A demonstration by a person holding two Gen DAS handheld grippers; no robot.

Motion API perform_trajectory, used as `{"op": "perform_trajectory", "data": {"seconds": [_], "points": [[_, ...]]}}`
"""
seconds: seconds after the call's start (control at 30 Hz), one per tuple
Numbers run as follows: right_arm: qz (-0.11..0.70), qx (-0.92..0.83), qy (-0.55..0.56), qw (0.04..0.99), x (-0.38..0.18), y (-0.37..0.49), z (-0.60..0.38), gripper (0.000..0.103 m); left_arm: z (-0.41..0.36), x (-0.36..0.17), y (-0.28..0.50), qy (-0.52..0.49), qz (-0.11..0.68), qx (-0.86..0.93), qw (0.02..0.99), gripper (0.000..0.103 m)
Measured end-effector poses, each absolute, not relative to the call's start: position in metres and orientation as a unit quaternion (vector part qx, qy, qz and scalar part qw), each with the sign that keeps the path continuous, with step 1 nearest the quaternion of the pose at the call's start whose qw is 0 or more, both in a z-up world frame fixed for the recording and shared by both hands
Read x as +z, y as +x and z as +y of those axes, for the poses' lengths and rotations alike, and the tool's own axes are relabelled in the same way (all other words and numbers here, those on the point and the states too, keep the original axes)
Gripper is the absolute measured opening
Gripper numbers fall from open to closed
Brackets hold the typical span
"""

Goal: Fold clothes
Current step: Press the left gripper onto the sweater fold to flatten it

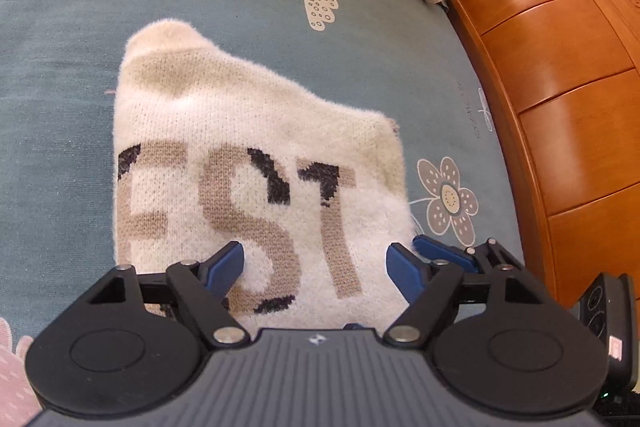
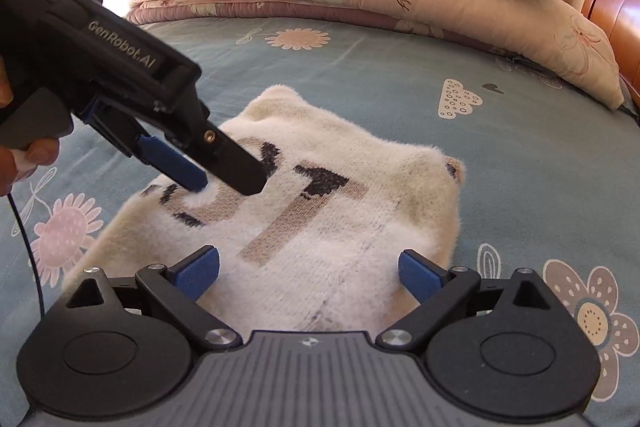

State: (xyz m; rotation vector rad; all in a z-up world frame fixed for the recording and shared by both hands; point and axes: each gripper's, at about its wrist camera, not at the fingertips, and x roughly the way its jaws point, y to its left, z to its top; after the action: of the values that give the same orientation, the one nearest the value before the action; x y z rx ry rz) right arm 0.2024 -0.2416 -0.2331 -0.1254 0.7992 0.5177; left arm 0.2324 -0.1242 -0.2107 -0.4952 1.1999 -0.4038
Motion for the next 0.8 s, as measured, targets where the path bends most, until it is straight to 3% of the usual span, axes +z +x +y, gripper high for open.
{"op": "perform_trajectory", "data": {"seconds": [0.23,0.53,0.8], "points": [[0.396,0.245,-0.103,0.879,-0.255,0.187,-0.226,0.103,-0.138,-0.236,0.229,-0.217,0.562,-0.188,0.776,0.077],[0.418,0.215,-0.085,0.879,-0.238,0.159,-0.235,0.102,-0.17,-0.199,0.213,-0.223,0.565,-0.249,0.754,0.077],[0.465,0.203,-0.065,0.859,-0.248,0.104,-0.246,0.103,-0.226,-0.234,0.196,-0.201,0.608,-0.276,0.717,0.077]]}}
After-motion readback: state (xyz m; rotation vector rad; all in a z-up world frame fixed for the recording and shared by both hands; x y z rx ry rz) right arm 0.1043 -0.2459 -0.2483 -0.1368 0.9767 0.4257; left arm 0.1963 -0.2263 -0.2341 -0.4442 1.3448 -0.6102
